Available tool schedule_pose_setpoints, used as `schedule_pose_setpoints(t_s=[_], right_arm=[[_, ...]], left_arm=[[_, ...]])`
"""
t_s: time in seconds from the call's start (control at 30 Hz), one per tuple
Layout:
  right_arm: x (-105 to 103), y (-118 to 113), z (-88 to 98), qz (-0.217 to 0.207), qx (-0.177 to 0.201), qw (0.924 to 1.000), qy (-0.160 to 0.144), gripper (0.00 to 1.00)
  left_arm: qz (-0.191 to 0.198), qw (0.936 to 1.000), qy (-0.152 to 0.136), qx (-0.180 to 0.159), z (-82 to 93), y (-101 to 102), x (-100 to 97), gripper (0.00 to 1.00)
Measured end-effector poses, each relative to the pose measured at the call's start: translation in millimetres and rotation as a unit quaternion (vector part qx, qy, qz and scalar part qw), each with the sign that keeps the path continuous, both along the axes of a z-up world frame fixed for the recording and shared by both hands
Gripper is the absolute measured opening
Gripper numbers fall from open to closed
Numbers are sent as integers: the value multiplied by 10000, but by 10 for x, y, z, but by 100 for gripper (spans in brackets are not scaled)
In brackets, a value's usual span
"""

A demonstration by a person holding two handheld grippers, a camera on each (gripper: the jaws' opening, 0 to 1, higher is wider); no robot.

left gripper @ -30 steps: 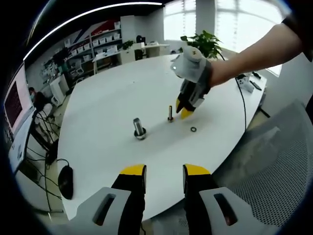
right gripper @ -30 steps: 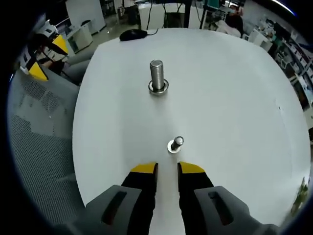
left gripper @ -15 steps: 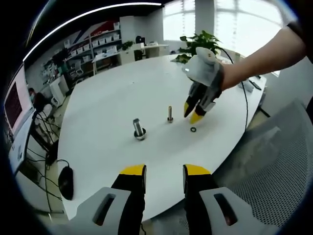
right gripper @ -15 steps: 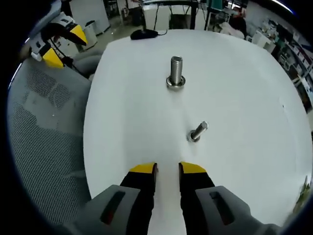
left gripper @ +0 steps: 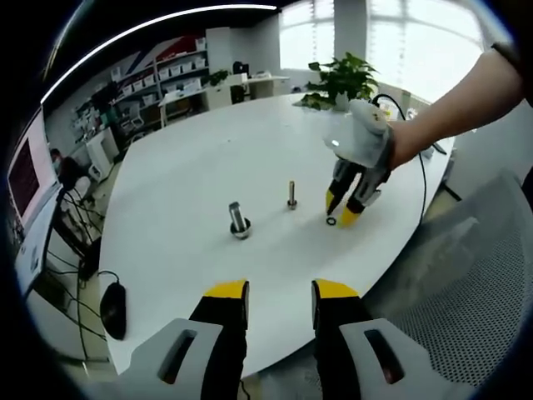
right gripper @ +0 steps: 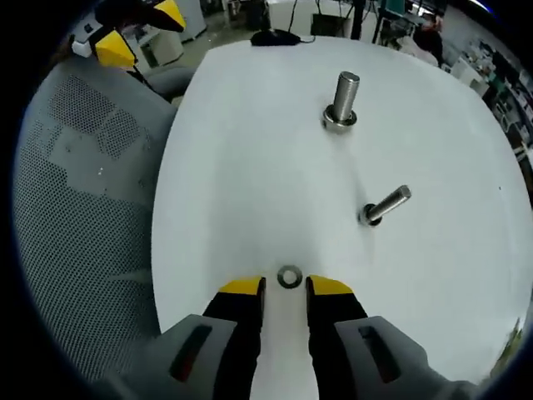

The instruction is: Place the washer onto the threaded stud by aligning its center hole with the stud, sliding it down to the base, and recovering from edge contact or off-axis alignment until the washer reaches the visible bottom stop.

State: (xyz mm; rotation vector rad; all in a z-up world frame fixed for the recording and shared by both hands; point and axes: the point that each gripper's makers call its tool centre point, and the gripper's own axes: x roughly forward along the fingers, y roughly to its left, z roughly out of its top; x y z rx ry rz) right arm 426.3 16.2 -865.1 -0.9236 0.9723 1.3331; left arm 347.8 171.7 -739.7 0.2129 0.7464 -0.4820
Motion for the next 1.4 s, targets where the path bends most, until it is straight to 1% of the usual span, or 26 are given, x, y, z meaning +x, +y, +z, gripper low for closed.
schedule_pose_setpoints(t_s=[0.1,0.23,0.27,0.3,0.37,0.4,0.47,0.77,0.8,0.9,1.07,1.17,1.3,1.4], right_arm=[[0,-5,-24,-26,-15,10000,36,21],[31,23,-20,30,8,10000,-18,20],[41,21,-22,185,-23,9997,-134,19],[29,34,-18,419,-5,9990,-182,19],[-2,32,-29,407,-48,9991,-145,17],[-15,36,-26,554,-85,9983,-180,16],[-29,46,-20,662,-100,9975,-207,15],[-5,58,-40,587,-280,9977,-189,15],[-14,58,-37,685,-331,9969,-215,15],[1,72,-37,595,-381,9973,-194,14],[-7,65,-37,651,-482,9965,-199,14],[-4,61,-33,613,-468,9969,-165,14],[-6,57,-35,576,-400,9974,-192,14],[7,51,-41,480,-280,9983,-175,14]], left_arm=[[12,10000,-2,-10,1,6,3,28],[11,10000,0,-4,1,6,5,28],[15,10000,0,-10,2,7,5,28],[18,10000,-1,-13,2,7,5,28],[31,10000,-6,-14,4,11,7,28],[30,10000,-2,-17,4,10,6,28],[27,10000,2,-11,3,11,6,28],[25,10000,13,-16,-3,11,10,28],[20,10000,12,-14,-5,9,10,28],[16,10000,18,2,-7,8,4,28],[42,10000,32,-8,-15,13,1,28],[40,10000,54,12,-24,16,-8,28],[45,10000,33,20,-16,20,0,28],[44,10000,47,25,-20,22,-5,28]])
